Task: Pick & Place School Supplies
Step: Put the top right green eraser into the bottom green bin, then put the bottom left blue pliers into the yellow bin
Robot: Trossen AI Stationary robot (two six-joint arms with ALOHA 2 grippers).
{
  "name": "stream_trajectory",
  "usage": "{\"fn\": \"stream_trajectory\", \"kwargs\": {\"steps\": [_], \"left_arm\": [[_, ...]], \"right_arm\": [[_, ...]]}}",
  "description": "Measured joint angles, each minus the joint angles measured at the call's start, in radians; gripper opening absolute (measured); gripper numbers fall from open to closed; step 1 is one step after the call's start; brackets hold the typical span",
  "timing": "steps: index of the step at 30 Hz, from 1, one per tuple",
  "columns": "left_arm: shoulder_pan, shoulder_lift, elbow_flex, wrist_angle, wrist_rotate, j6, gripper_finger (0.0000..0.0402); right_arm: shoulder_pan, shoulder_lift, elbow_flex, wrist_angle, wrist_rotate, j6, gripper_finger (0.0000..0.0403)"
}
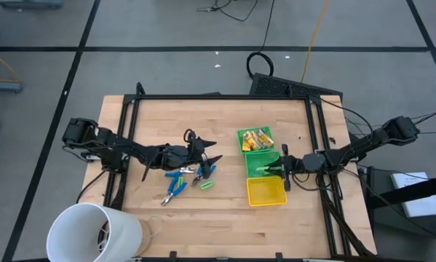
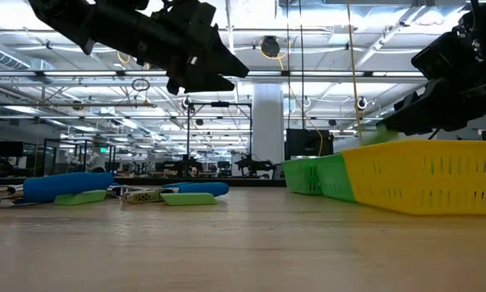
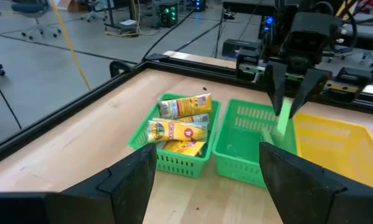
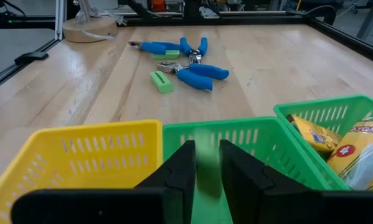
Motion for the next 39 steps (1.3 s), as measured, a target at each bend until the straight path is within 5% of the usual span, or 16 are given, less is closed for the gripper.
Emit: {"fn": "stream_trajectory", "kwargs": {"steps": [19,28,39], "left_arm": [[-0.032,-0.018,0.028,-0.101,0.087,0.016,0.028],[-0.162,-0.008,0.245,-0.695,0.098,-0.095,0.028],[-0.227,-0.006,0.245,-1.083,0.122,-0.504,0.028]], "right_arm": [[0.0,0.0,0.0,0.067,0.001,0.018,0.0118],[0.0,0.0,-0.001,0.068,-0.001,0.009,0.0118],[0.0,0.0,-0.001,0.072,-0.002,0.022,0.0118]]}}
